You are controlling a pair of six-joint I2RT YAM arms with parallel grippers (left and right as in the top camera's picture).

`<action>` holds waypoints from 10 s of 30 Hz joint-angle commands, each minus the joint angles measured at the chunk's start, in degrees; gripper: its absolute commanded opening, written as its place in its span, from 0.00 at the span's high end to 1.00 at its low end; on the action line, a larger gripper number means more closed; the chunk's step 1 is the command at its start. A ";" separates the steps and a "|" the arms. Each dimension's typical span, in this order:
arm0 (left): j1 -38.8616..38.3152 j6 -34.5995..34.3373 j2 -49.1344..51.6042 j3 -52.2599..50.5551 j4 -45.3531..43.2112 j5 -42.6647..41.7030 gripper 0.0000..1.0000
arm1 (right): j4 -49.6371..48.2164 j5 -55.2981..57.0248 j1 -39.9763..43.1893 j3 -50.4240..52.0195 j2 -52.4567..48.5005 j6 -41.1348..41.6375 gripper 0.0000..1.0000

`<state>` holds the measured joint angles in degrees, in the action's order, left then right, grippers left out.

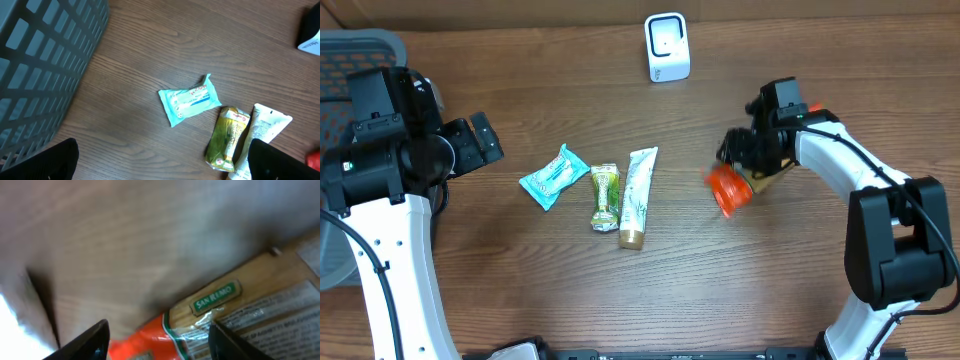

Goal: Scan the item barcode

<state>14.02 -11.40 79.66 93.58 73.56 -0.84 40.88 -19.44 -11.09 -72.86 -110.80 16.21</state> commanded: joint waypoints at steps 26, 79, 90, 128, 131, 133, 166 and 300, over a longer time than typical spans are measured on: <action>0.22 1.11 -0.15 1.03 -0.09 -0.22 0.01 | -1.16 -2.73 19.52 16.90 13.49 5.25 0.36; 0.22 1.11 -0.15 1.03 -0.09 -0.22 0.00 | 14.73 28.15 -17.03 -0.28 6.21 0.17 0.32; 0.22 1.11 -0.15 1.03 -0.09 -0.22 0.00 | 14.10 3.93 -6.91 -3.91 7.28 -9.35 0.28; 0.22 1.11 -0.15 1.03 -0.09 -0.22 0.01 | -0.57 -7.96 5.07 18.08 8.48 -17.55 0.96; 0.22 1.11 -0.15 1.03 -0.09 -0.22 0.00 | 0.68 -9.44 5.66 16.20 8.55 -17.55 0.96; 0.22 1.11 -0.15 1.03 -0.09 -0.22 0.00 | 2.29 -10.75 5.81 13.92 8.63 -17.59 0.96; 0.22 1.11 -0.15 1.03 -0.09 -0.22 0.00 | 20.13 -43.25 5.53 -11.67 16.11 -31.32 0.96; 0.22 1.11 -0.15 1.03 -0.09 -0.22 0.00 | 0.92 28.46 24.30 -1.42 7.19 54.60 0.96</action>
<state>14.02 -11.42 79.66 93.58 73.56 -0.84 43.00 4.62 13.08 -73.65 -105.30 70.37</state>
